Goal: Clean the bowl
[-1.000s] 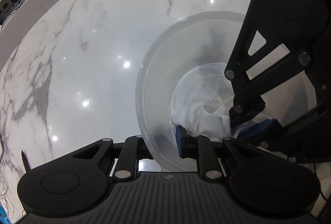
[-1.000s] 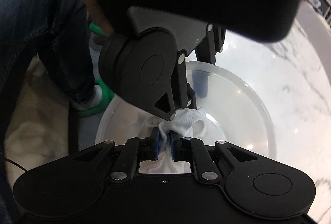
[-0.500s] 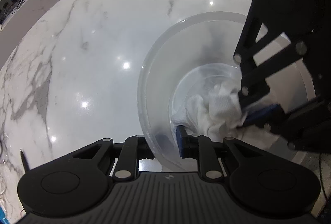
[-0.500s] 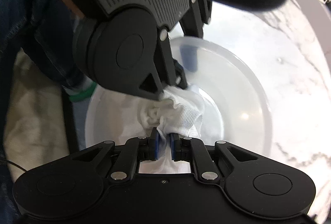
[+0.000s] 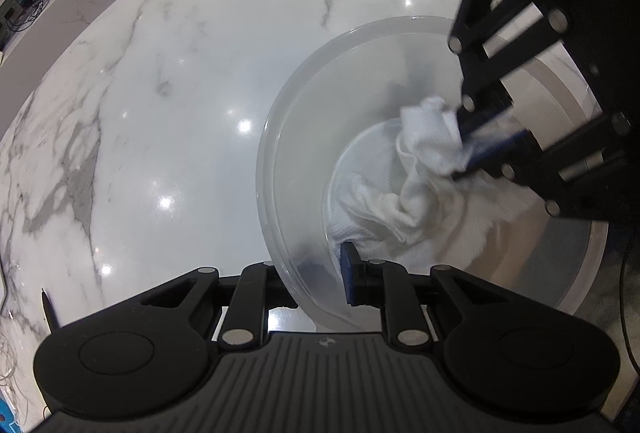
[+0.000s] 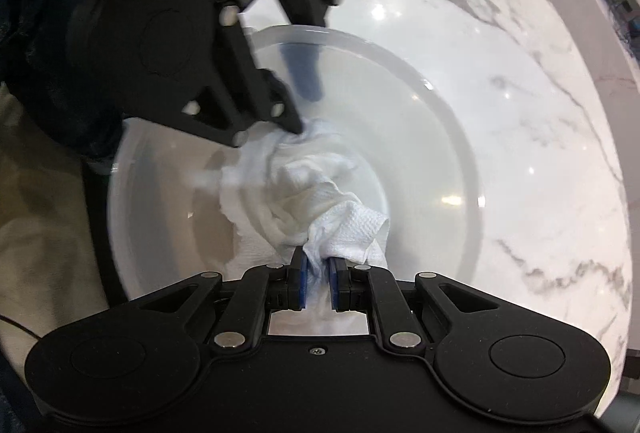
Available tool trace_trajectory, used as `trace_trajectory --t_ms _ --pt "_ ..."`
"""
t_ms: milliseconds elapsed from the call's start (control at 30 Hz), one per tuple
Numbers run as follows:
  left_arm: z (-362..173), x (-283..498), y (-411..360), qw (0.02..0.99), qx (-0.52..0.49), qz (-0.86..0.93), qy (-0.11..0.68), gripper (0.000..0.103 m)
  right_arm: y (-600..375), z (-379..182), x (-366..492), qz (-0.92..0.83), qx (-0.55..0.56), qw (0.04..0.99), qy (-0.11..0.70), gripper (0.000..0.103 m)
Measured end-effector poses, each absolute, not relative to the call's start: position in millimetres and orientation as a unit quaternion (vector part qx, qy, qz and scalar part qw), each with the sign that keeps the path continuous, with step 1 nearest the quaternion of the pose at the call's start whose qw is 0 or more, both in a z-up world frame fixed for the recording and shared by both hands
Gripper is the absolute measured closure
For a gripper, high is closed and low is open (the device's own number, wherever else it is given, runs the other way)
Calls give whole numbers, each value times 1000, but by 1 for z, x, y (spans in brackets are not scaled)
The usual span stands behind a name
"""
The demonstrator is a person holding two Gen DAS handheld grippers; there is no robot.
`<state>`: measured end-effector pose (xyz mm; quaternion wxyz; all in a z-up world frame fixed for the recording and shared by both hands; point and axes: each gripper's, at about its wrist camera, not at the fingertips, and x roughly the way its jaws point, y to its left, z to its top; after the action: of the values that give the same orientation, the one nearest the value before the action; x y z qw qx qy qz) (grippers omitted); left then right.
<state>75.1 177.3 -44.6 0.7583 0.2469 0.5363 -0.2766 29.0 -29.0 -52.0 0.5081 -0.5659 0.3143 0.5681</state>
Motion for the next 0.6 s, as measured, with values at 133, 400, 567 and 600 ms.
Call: trace_trajectory --t_ms 133,400,567,600 --pt "-42 73 192 759 246 -276 536 86 -24 -50 40 556 -554 542 299 93" --pt "-45 79 236 758 245 -274 539 86 -14 -41 46 581 -529 524 329 67" --pt "-47 85 263 757 245 -275 540 86 -17 -32 51 603 -496 520 345 58" --pt "-48 86 271 757 244 -275 540 86 -17 -31 50 607 -490 520 348 57"
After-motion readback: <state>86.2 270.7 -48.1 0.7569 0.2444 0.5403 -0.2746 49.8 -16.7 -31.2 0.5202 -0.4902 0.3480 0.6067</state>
